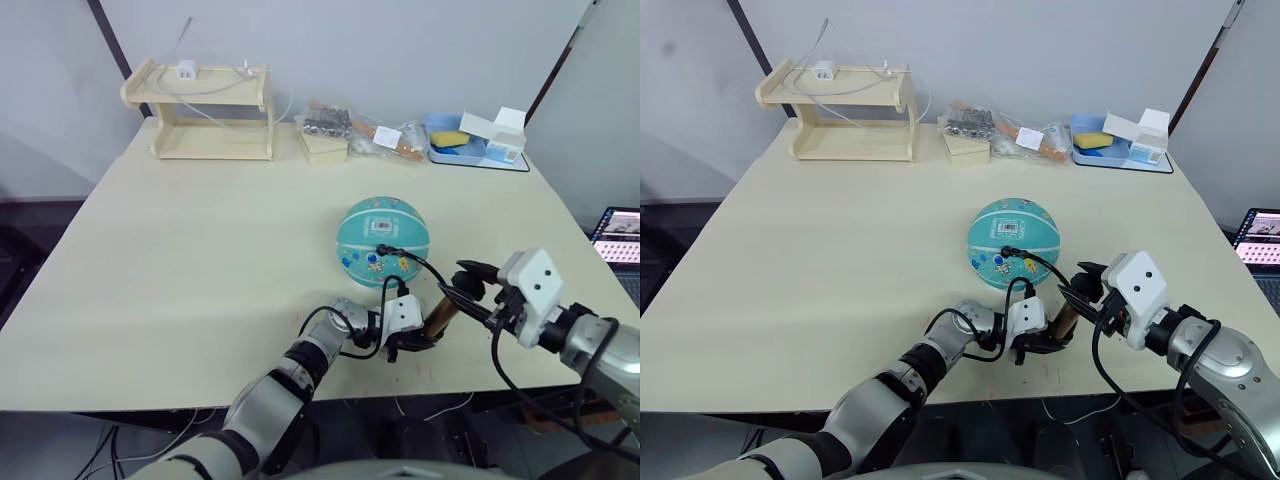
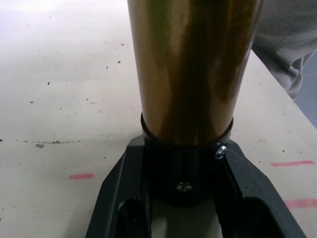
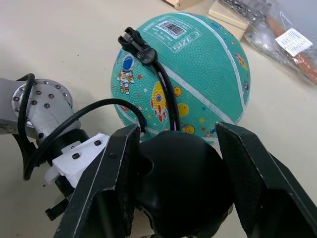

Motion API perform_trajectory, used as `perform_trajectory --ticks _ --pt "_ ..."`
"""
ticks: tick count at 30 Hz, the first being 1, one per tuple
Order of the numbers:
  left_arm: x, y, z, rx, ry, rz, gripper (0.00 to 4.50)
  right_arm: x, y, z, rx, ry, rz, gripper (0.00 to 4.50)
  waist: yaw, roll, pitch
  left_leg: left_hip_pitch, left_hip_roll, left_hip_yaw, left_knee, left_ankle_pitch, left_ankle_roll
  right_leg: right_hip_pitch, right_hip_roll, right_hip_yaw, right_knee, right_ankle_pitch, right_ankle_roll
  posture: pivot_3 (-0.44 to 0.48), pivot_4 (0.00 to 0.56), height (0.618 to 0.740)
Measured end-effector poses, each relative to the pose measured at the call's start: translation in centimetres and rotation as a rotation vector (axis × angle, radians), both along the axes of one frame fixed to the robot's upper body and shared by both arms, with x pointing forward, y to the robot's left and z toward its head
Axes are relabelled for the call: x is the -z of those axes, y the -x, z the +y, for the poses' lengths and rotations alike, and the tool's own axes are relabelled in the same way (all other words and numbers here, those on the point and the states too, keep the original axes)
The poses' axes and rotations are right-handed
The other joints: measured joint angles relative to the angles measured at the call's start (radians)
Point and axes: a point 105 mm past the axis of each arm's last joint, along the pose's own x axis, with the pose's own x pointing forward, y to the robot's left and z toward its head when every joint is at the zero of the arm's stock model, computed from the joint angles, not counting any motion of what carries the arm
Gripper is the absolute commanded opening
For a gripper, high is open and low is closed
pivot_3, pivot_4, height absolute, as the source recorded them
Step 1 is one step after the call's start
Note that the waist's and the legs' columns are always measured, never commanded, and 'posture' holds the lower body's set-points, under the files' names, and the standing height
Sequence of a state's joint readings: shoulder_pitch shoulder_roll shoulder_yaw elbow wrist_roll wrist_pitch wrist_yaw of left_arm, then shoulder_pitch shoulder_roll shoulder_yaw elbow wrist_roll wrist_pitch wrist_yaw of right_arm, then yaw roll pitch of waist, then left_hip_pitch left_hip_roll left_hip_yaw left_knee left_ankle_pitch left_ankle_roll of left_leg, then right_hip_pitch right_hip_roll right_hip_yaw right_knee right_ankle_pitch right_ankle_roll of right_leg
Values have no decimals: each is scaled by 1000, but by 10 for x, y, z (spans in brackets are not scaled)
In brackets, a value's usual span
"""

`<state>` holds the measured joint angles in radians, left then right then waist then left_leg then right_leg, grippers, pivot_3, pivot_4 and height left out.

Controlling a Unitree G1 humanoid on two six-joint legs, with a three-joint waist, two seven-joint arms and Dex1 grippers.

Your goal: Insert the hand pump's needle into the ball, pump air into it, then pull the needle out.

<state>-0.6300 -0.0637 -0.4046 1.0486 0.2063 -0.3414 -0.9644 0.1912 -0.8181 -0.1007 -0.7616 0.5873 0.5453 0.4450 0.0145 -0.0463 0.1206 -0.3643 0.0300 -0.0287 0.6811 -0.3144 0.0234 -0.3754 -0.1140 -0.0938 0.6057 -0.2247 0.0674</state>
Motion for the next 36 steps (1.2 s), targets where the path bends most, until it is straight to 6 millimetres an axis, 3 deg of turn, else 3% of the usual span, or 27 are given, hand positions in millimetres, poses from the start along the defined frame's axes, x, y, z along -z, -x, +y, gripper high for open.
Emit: perform_trajectory --ticks 3,6,8,9,11,12,14,15,17,21,26,31,35,36 --pt "-3 0 -2 8 9 -5 1084 -5 6 -9 8 20 33 1919 2 4 4 -2 -2 0 0 0 0 -1 -1 0 -1 0 0 0 150 740" --pt "-8 2 -10 30 29 -8 1084 -28 8 -22 41 -4 29 1919 3 17 14 -8 -7 0 2 0 1 -4 -7 0 -1 2 3 0 150 740" --pt "-10 3 -12 40 37 -8 1084 -46 10 -28 42 -20 17 1919 7 24 18 -15 -10 0 4 0 2 -9 -8 0 -1 6 1 0 150 740" --pt "-12 3 -13 50 40 -11 1083 -71 14 -31 30 -36 -16 1919 12 27 22 -17 -14 -1 5 0 2 -10 -8 0 -1 6 1 0 150 740" --pt "-13 3 -14 54 41 -14 1083 -88 18 -29 14 -55 -54 1919 17 24 24 -17 -14 -3 4 0 2 -10 -7 -2 -2 6 1 0 150 740" --pt "-14 3 -15 57 43 -19 1083 -112 25 -30 3 -51 -79 1919 18 27 31 -18 -14 -1 6 0 2 -11 -8 -1 -1 6 1 0 150 740" --pt "-15 3 -15 59 44 -22 1083 -125 29 -32 -1 -53 -86 1919 20 27 32 -18 -14 -2 6 0 2 -11 -8 -1 0 5 2 0 150 740" --pt "-15 3 -15 62 44 -25 1083 -144 36 -35 -4 -37 -90 1919 21 29 35 -19 -14 -1 6 0 3 -11 -8 -1 -1 6 1 0 150 740" --pt "-15 3 -16 64 45 -26 1083 -148 39 -34 -7 -32 -86 1919 24 26 35 -18 -13 -2 6 0 2 -11 -6 -2 -1 6 1 0 150 740" --pt "-14 3 -15 65 40 -28 1083 -141 38 -38 21 -26 -71 1919 25 23 33 -18 -13 -2 5 0 2 -11 -6 -1 -1 6 1 0 150 740" --pt "-9 2 -11 43 24 -22 1083 -98 22 -42 70 -20 -18 1919 17 15 23 -15 -11 -2 5 0 2 -8 -4 -1 0 3 5 0 150 740" --pt "-3 0 -2 15 4 -8 1083 -34 9 -24 65 -38 10 1919 1 7 7 -6 -6 -5 2 -1 2 -2 2 -2 0 2 3 0 150 740" --pt "0 -1 2 -3 -2 1 1083 6 3 -9 74 -49 21 1919 -2 1 1 0 0 -4 1 -1 1 0 4 1 0 0 0 0 150 740" --pt "0 -1 3 -5 -2 2 1083 7 2 -7 69 -44 7 1919 -3 3 -1 1 1 -4 1 -1 1 0 5 1 0 0 0 0 150 740"
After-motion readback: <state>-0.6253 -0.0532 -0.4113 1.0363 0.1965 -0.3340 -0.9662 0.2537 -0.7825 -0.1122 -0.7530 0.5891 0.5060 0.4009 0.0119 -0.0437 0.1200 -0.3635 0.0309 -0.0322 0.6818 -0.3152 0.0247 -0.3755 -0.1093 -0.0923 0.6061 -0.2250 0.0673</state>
